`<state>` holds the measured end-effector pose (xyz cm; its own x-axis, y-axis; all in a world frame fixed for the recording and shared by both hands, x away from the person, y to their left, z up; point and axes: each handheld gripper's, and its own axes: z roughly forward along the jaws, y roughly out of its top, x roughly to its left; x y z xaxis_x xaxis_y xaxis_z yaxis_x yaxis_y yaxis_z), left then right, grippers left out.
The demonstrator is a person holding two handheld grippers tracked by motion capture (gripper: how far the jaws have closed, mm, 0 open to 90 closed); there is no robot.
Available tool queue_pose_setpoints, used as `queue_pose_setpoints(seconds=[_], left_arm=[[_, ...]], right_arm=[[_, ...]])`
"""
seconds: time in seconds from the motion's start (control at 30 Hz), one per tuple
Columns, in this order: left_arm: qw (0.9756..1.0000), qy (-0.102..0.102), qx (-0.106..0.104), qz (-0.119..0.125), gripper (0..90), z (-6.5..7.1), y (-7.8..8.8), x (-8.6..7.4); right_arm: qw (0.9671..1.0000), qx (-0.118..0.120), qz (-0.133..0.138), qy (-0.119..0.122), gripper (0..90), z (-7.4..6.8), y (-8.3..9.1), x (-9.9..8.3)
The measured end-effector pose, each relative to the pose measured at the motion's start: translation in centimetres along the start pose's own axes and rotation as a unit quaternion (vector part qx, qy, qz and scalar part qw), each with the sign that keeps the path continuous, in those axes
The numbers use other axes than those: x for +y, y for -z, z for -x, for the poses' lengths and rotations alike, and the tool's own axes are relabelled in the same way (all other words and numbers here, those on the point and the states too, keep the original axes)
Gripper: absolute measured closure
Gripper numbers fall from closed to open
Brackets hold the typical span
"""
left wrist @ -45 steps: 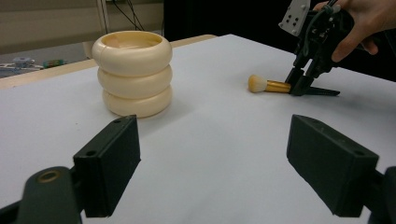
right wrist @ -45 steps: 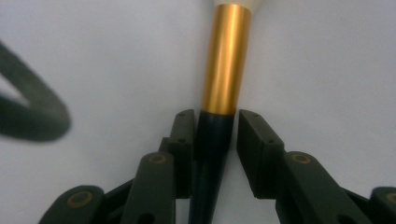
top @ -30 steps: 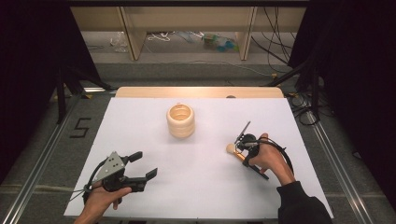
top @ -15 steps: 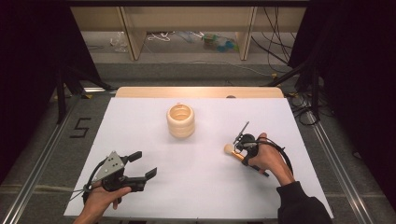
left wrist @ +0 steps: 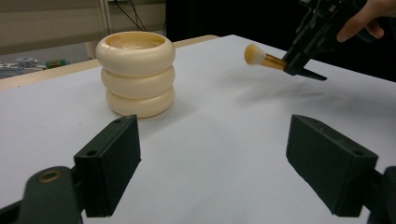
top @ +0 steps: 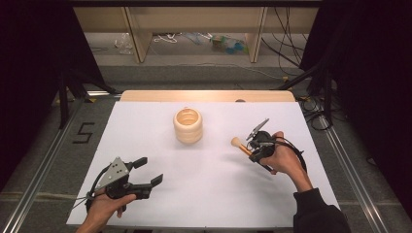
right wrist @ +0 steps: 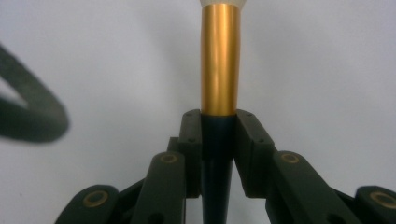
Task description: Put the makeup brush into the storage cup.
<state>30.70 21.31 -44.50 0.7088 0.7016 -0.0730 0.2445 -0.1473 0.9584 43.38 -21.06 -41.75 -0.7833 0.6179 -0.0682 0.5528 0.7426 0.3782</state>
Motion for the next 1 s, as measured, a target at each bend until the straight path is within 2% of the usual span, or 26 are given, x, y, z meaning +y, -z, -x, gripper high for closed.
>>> queue_pose_setpoints(seconds=[0.07, 0.1, 0.17, 0.3, 0.33, 0.37, 0.4, 0.57, 0.6, 0.67, 0.7, 0.77, 0.8, 0.83, 0.93, 1.0], left_arm=[[1.0, 0.0, 0.0, 0.0, 17.7, 0.0, 0.0, 0.0], [1.0, 0.0, 0.0, 0.0, 17.7, 0.0, 0.0, 0.0], [1.0, 0.0, 0.001, 0.0, 17.7, 0.0, 0.0, 0.0], [1.0, -0.001, 0.001, 0.0, 17.6, 0.0, 0.0, 0.0], [1.0, -0.001, 0.001, 0.0, 17.6, 0.0, 0.0, 0.0], [1.0, -0.001, 0.001, 0.0, 17.6, 0.0, 0.0, 0.0], [1.0, -0.001, -0.002, 0.003, 17.6, -0.1, 0.0, 0.0], [1.0, -0.001, 0.001, 0.0, 17.7, 0.0, 0.0, 0.0], [1.0, -0.001, 0.001, 0.0, 17.7, 0.0, 0.0, 0.0], [1.0, -0.001, 0.001, 0.0, 17.6, 0.0, 0.0, 0.0], [1.0, -0.001, 0.001, 0.0, 17.7, 0.0, 0.0, 0.0], [1.0, -0.001, 0.001, 0.001, 17.7, -0.1, 0.0, 0.0], [1.0, -0.003, 0.001, 0.001, 17.6, -0.1, 0.0, 0.0], [1.0, -0.001, 0.002, 0.001, 17.7, -0.1, 0.0, 0.0], [1.0, 0.001, 0.001, 0.0, 17.7, 0.0, 0.0, 0.0], [1.0, -0.001, 0.002, 0.001, 17.7, 0.0, 0.0, 0.0]], right_arm=[[0.9995, 0.003, 0.03, -0.001, 74.5, 0.1, 0.7, 0.2], [0.9988, 0.001, 0.048, -0.006, 74.5, 0.0, 1.0, 0.3], [0.9967, 0.002, 0.081, 0.0, 74.5, 0.2, 1.5, 0.4], [0.9925, -0.013, 0.121, -0.007, 74.5, 0.0, 2.2, 0.8], [0.9904, -0.014, 0.138, 0.001, 74.5, 0.0, 2.3, 0.9], [0.9877, -0.017, 0.155, -0.001, 74.5, 0.0, 2.3, 1.0], [0.9867, -0.015, 0.162, -0.003, 74.5, 0.0, 2.4, 1.0], [0.977, -0.018, 0.212, -0.017, 74.5, 0.1, 2.6, 1.0], [0.9774, -0.01, 0.21, -0.024, 74.5, 0.1, 2.9, 1.0], [0.9744, -0.008, 0.223, -0.026, 74.5, 0.0, 3.0, 1.1], [0.971, -0.015, 0.238, -0.023, 74.5, 0.0, 3.0, 1.1], [0.9683, -0.026, 0.247, -0.025, 74.5, -0.1, 3.4, 1.3], [0.9628, -0.027, 0.268, -0.023, 74.5, 0.0, 3.5, 1.4], [0.9592, -0.023, 0.28, -0.03, 74.5, 0.0, 3.6, 1.3], [0.9513, -0.033, 0.305, -0.03, 74.5, 0.0, 4.0, 1.4], [0.9435, -0.035, 0.328, -0.034, 74.5, 0.0, 4.1, 1.4]])
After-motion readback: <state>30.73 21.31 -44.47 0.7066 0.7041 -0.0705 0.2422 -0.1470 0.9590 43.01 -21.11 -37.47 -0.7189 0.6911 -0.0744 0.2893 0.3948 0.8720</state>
